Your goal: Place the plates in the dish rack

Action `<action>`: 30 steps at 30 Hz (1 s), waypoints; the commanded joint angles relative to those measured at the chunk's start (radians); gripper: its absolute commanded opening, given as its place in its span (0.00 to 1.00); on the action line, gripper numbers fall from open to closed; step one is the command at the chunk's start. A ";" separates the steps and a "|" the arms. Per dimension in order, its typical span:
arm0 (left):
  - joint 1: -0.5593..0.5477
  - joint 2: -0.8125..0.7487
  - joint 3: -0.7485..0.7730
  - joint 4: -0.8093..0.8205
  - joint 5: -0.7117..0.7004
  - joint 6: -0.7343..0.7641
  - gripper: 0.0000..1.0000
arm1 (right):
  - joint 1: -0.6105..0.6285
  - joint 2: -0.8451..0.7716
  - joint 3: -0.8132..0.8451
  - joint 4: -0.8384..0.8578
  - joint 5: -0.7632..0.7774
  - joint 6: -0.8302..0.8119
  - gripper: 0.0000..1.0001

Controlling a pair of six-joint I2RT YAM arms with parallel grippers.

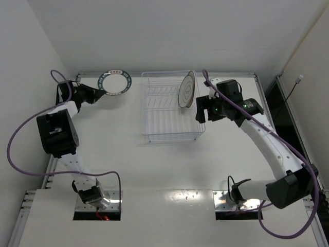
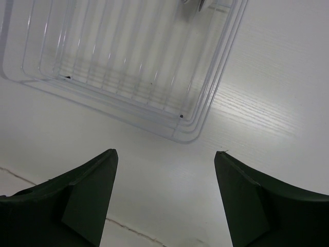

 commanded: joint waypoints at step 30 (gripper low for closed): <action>-0.691 -0.634 -0.112 0.019 -0.016 -0.186 0.00 | -0.148 0.007 -0.066 0.871 -0.533 0.641 0.97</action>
